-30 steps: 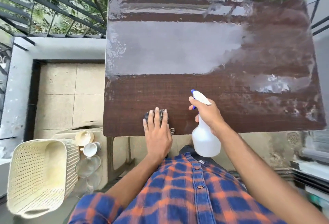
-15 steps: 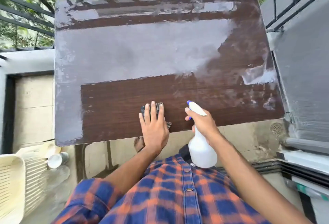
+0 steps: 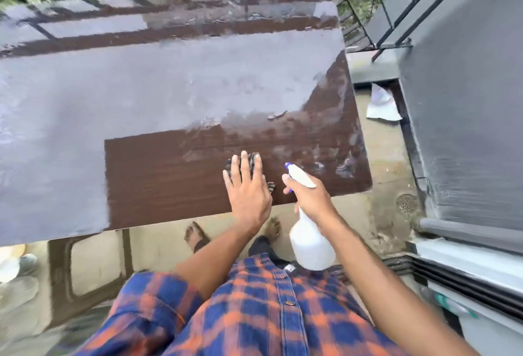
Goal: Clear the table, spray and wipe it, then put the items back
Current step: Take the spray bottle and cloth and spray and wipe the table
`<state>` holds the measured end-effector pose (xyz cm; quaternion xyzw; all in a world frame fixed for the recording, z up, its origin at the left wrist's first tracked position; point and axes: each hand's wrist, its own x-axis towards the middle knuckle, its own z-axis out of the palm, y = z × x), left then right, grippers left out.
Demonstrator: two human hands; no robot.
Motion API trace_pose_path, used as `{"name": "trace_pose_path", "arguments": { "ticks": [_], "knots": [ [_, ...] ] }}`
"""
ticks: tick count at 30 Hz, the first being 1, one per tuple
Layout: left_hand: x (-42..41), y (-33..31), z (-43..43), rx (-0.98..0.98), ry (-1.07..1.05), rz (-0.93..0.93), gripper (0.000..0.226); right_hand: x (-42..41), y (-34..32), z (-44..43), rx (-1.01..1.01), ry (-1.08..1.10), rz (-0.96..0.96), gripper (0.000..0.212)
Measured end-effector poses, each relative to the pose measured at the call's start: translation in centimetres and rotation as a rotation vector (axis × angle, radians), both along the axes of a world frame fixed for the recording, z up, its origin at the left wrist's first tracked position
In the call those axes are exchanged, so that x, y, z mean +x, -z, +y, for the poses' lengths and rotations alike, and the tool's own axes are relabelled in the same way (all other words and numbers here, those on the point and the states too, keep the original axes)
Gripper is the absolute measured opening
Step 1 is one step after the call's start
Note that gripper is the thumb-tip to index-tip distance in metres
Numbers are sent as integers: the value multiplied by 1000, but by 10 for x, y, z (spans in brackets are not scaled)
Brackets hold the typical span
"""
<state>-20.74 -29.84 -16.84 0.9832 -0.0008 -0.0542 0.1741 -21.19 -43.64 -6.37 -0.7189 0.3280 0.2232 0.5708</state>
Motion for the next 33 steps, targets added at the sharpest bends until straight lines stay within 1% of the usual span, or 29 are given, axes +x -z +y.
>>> {"name": "trace_pose_path", "arguments": {
  "ticks": [3,6,9,12,14,16,18,22,23,25,27,29,31,33],
  "knots": [
    [1,1,-50,5,169,22,53,-8,4,-37,-39,78,-6,17],
    [3,1,-92,34,334,30,54,-17,4,-72,-37,197,-29,13],
    [7,3,-128,36,470,24,54,-29,4,-104,-15,312,-50,17],
    [11,5,-162,93,706,18,61,-43,6,-130,-11,407,-40,18],
    [14,6,-176,121,849,23,69,-52,9,-140,-11,457,-37,15],
    [18,7,-184,144,958,-11,64,-61,12,-149,-4,510,-16,13],
    [26,6,-189,128,1054,-45,58,-68,15,-158,0,580,9,11],
    [53,5,-195,98,1321,-72,57,-71,17,-162,17,621,3,8],
    [62,5,-197,90,1350,-73,56,-70,17,-159,7,616,3,9],
    [72,4,-203,85,1307,-54,55,-65,15,-156,-8,594,-7,9],
    [79,-1,-211,122,1223,-14,64,-59,11,-154,-7,578,-27,11],
    [89,-4,-215,138,1137,-20,71,-52,7,-153,-2,561,-67,9],
    [102,-6,-212,123,1082,-30,65,-45,4,-151,-22,531,-91,10],
    [112,-7,-203,118,1056,-26,66,-39,1,-147,-53,494,-109,11]
  ]
}}
